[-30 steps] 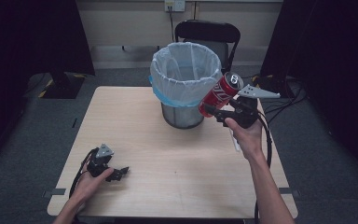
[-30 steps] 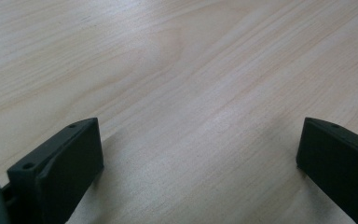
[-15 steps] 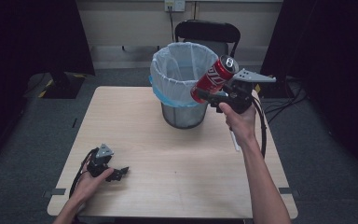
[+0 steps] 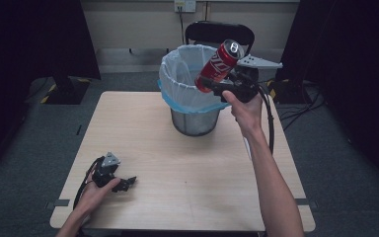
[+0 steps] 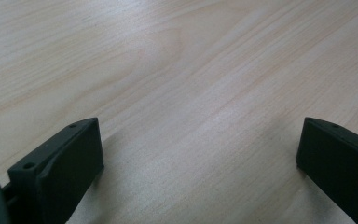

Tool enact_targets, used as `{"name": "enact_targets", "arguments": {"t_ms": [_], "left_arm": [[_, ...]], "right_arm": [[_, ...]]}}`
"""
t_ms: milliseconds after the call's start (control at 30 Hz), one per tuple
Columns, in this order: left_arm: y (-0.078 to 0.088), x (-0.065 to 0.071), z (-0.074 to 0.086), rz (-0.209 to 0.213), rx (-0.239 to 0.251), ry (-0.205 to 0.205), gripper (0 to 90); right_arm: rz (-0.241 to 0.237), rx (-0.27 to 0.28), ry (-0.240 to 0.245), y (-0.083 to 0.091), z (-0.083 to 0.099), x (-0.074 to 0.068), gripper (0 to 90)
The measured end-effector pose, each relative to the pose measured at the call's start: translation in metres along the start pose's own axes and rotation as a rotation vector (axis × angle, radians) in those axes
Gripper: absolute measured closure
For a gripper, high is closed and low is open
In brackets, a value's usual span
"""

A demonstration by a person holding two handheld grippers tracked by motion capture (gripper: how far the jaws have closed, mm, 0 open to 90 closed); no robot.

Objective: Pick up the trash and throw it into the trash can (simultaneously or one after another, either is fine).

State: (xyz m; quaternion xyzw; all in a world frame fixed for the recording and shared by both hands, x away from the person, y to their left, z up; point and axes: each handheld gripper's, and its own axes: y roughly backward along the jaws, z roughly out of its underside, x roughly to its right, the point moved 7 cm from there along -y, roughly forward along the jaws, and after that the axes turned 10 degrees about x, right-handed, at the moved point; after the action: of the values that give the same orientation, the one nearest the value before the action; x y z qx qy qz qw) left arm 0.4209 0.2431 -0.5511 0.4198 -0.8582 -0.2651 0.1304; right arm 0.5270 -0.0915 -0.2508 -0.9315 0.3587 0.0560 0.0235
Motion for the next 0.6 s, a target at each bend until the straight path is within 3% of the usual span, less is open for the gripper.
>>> {"name": "enact_targets", "arguments": {"t_ms": [300, 600], "left_arm": [[0.0, 0.0, 0.0, 0.001, 0.001, -0.001, 0.1], [0.0, 0.0, 0.0, 0.0, 0.002, 0.006, 0.2]], "right_arm": [[0.04, -0.009, 0.012, -0.025, -0.014, 0.011, 34.5], [0.131, -0.056, 0.026, -0.047, -0.014, 0.034, 34.3]]}}
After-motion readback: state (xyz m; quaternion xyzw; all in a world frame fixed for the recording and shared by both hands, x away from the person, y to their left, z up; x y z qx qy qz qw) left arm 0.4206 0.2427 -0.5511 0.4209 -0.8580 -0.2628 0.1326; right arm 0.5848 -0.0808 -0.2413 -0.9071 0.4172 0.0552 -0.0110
